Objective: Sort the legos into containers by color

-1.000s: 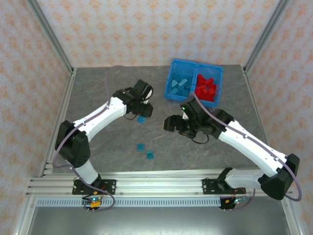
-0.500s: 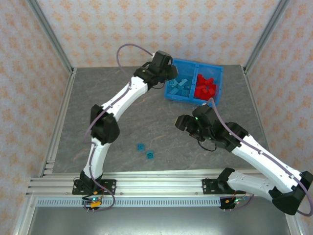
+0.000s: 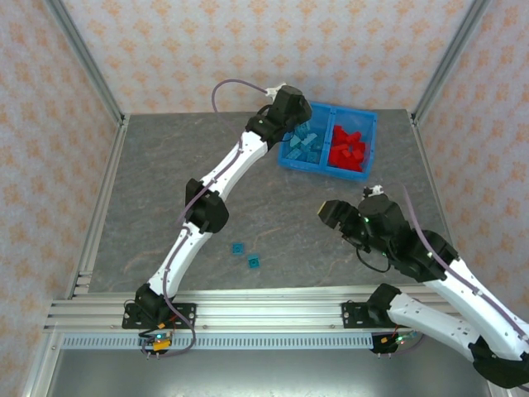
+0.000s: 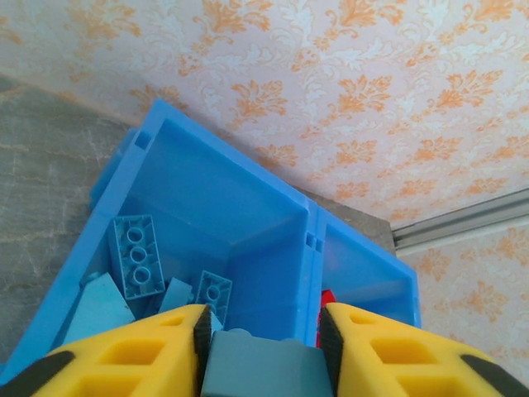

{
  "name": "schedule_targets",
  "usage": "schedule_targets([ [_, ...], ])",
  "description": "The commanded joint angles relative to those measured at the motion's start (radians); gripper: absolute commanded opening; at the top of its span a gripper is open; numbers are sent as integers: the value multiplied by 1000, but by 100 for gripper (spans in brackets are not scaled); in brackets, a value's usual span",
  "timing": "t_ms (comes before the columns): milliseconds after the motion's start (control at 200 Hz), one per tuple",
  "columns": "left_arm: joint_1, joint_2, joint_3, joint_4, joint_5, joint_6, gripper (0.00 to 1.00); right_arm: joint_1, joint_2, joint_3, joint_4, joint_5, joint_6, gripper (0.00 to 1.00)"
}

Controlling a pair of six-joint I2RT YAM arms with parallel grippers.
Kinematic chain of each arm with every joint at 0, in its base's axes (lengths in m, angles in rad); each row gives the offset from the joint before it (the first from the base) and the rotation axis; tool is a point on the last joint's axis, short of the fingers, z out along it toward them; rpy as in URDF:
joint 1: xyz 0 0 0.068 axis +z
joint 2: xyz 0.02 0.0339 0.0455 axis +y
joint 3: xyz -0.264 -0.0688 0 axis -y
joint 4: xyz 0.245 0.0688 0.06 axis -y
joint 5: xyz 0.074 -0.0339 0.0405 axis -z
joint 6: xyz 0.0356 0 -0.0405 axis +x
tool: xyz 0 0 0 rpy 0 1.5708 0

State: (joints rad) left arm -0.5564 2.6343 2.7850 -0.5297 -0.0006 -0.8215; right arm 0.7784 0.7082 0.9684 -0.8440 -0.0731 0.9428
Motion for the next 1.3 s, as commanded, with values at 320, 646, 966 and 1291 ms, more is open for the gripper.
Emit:
schedule_targets([
  [320,51,-164,18,-134,60,129,87,7,-28,-34,-80,26,29,77],
  [646,49,-668,-384,-312,80,592,92,7,180,-10,-7,-88,-45,77],
  [966,48,-1318,-1066,-184,135,839,94,83,572,150,34,-196,-203,76],
  [1291,49,-1845,-1487,-438,331,1233,93,284,1000,410,22,-231,-314,76],
])
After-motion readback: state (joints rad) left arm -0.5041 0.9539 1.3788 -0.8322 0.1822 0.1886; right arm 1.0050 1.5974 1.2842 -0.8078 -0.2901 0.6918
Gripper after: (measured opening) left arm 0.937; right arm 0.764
